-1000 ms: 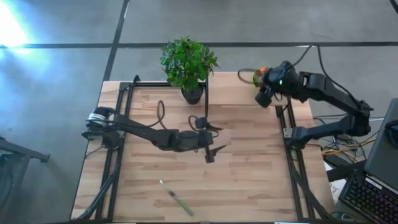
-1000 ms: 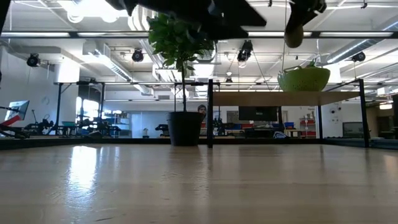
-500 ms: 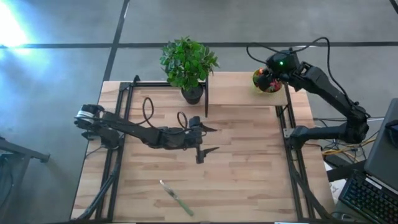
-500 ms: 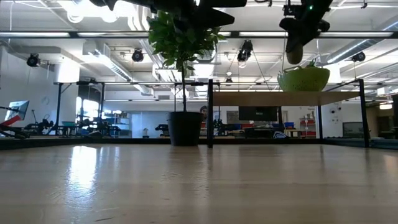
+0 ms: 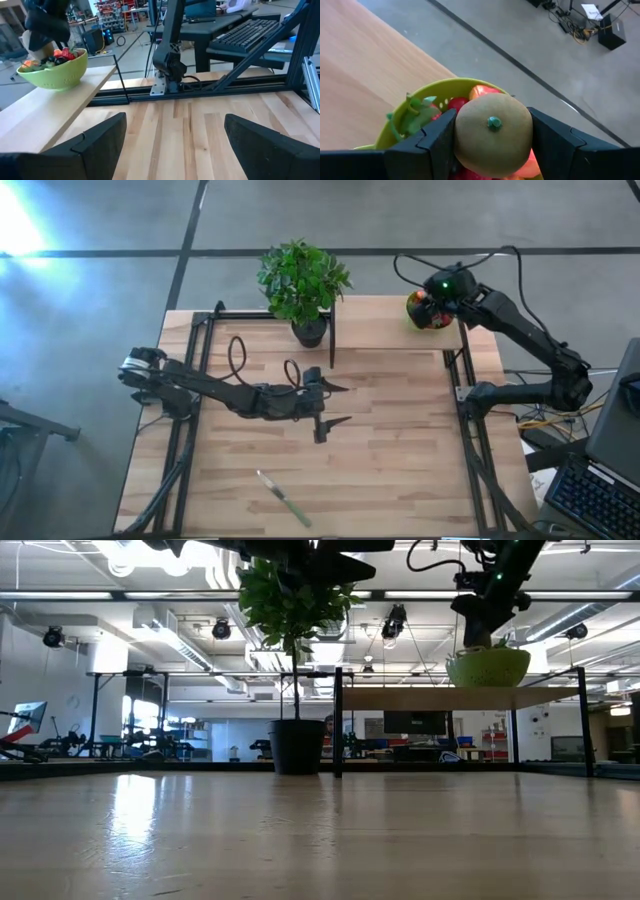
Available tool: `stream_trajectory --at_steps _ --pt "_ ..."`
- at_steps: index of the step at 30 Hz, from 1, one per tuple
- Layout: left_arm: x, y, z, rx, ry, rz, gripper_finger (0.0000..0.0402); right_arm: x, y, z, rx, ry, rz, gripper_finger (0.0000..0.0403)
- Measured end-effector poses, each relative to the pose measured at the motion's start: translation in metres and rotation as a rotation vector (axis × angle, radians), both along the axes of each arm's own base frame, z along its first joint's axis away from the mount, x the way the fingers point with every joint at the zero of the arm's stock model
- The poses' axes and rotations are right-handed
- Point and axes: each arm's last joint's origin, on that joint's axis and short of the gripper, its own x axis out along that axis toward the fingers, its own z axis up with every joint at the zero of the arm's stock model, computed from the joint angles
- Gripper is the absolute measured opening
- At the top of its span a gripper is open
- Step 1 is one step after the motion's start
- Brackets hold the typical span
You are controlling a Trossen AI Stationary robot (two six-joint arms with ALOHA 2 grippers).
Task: Pick & Place Fruit
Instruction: Put the kiwi into the green strainer bowl on the shelf, then put the kitchen knife on the shelf
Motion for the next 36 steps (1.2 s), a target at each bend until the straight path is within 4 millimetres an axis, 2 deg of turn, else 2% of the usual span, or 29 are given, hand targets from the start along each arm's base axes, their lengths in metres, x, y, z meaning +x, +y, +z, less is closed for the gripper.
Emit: stream_trajectory --at_steps 10,20,24,30,36 --pt "0.000 0.000 0.000 -0.002 0.000 -0.001 0.0342 0.001 -0.001 -0.012 0.016 0.021 0.003 0.0240" --pt "0.000 0.000 0.000 -0.002 0.000 0.000 0.0342 0.001 0.000 -0.003 -0.001 0.002 0.004 0.0284" --pt "0.000 0.000 0.000 -0.002 0.000 0.000 0.0342 0.000 0.000 0.008 -0.016 -0.026 0.013 0.0299" --pt "0.000 0.000 0.000 -0.002 0.000 0.000 0.0342 0.004 0.006 0.032 0.032 -0.197 0.173 0.0312" --pt "0.000 0.000 0.000 0.005 0.001 -0.001 0.0342 0.011 0.022 0.053 0.043 -0.306 0.308 0.0286"
